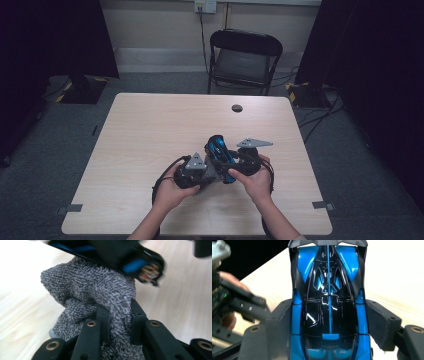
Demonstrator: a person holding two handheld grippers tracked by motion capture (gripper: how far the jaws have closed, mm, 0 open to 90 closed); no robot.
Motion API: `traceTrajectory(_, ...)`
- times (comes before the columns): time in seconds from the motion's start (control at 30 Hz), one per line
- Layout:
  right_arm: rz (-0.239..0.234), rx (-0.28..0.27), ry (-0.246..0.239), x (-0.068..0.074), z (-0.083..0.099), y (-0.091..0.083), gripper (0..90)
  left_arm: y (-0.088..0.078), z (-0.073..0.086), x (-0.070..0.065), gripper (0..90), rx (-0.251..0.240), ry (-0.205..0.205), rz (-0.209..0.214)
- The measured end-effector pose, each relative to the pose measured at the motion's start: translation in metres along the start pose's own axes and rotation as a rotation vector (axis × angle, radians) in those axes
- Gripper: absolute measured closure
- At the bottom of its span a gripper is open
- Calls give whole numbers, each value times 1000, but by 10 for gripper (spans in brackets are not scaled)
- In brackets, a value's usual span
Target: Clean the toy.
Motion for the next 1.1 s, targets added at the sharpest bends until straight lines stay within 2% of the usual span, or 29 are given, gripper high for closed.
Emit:
traceTrajectory(0.13, 13, -2, 0, -4, -1, -1, 278, 2, 7, -7, 749, 5, 27, 54)
traceTrajectory(0.4, 25, -9, 22, -10, -1, 1, 279, -1, 11, -11, 749, 11, 39, 80)
traceTrajectory(0.83, 30, -3, 20, -12, -4, 3, 278, 1, 14, -20, 750, 20, 71, 116)
traceTrajectory(0.93, 36, -4, 14, -14, -4, 0, 278, -2, 16, -16, 750, 33, 74, 101)
traceTrajectory(1.0, 34, -4, 20, -16, -3, -2, 278, -6, 16, -10, 749, 25, 58, 83)
traceTrajectory(1.1, 44, 0, 16, -21, -1, -6, 278, -17, 15, 2, 750, 6, 34, 29)
Point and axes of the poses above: each handheld gripper's, and its own axes: y roughly forward along the jaws, z roughly out of its underside, x roughly to its left, the point moved 6 cm from there along y, roughly forward along the jaws, and after that the axes turned 4 degrees about x, right-handed, at the moved point
